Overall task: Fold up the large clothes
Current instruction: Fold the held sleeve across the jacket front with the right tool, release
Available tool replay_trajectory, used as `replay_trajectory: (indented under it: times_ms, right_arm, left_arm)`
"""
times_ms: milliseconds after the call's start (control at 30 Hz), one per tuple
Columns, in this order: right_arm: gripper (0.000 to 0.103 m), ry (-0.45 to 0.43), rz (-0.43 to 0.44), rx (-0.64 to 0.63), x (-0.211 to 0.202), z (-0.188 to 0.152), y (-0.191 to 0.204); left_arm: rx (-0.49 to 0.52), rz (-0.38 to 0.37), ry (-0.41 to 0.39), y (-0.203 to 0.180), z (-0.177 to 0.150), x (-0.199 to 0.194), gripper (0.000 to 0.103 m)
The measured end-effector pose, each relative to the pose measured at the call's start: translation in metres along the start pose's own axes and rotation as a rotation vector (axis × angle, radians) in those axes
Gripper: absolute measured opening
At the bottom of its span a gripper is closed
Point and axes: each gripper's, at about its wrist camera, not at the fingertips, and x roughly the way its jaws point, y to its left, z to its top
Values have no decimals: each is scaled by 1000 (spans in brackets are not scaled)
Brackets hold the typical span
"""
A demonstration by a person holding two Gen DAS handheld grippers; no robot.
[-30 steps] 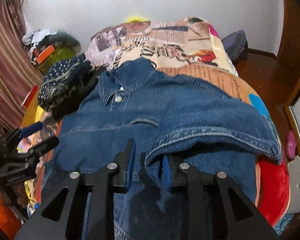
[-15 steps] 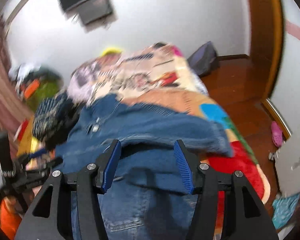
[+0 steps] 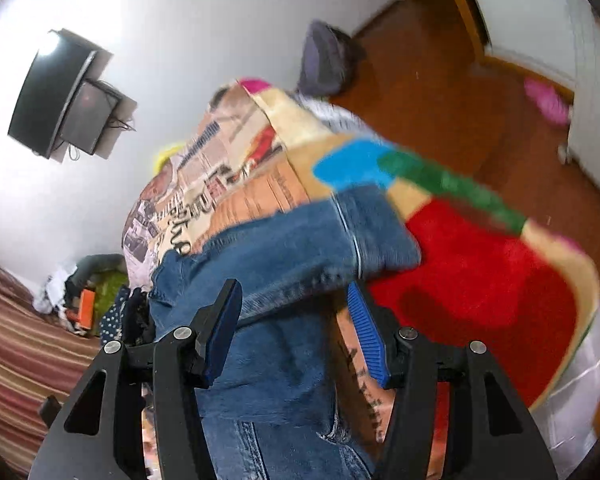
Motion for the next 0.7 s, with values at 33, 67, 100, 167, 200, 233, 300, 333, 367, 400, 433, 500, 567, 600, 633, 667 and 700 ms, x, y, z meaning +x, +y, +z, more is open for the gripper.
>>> replay_trajectory:
  times_ms: [33, 67, 100, 167, 200, 233, 300, 333, 367, 400, 433, 500, 567, 600, 633, 667, 700]
  right_arm:
    - [51, 13, 7, 9, 4, -1, -1]
    - [51, 27, 15, 19, 8, -1, -2]
    - [51, 41, 22, 28, 13, -1, -3]
    - [51, 55, 39, 46, 19, 2, -7]
    - [51, 57, 46, 54, 22, 4, -7]
    - [51, 57, 52, 60, 21, 7, -10]
    - [51, 58, 56, 71, 27, 11, -10]
    - [51, 58, 57, 72, 28, 12, -11]
    - [53, 54, 53, 71, 29, 13, -11]
    - [54, 45, 49, 64, 29, 13, -9]
    - [54, 37, 40, 50, 27, 14, -8]
    - [49, 12, 16, -6, 24, 14, 0]
    - [32, 0, 12, -79, 21, 14, 13]
    - [27, -1, 5, -132, 18, 14, 24]
    - [25, -7, 5, -169, 15, 14, 32]
    - [21, -14, 13, -198, 13, 14, 38]
    - [19, -24, 26, -243, 8, 13, 51]
  left_arm:
    - [-4, 2, 3, 0, 0, 1, 85]
    - [-7, 4, 5, 1, 0, 2, 85]
    - [-11, 5, 8, 1, 0, 3, 85]
    - [-17, 6, 12, 2, 0, 5, 85]
    - [-21, 8, 12, 3, 1, 6, 85]
    - [-24, 8, 12, 4, 1, 6, 85]
    - [-31, 6, 10, 5, 1, 6, 85]
    - [-34, 6, 9, 6, 2, 5, 85]
    - [-36, 6, 6, 6, 2, 5, 85]
    - [-38, 7, 4, 7, 2, 4, 85]
    - [-40, 9, 2, 8, 2, 4, 85]
    - [-45, 9, -3, 10, 2, 2, 85]
    - [-48, 11, -7, 12, 1, 1, 85]
    - [-49, 12, -10, 13, 1, 0, 85]
    - [-50, 11, -12, 14, 1, -1, 85]
    - [-50, 11, -14, 15, 0, -2, 85]
    - [-51, 11, -19, 16, 0, -3, 85]
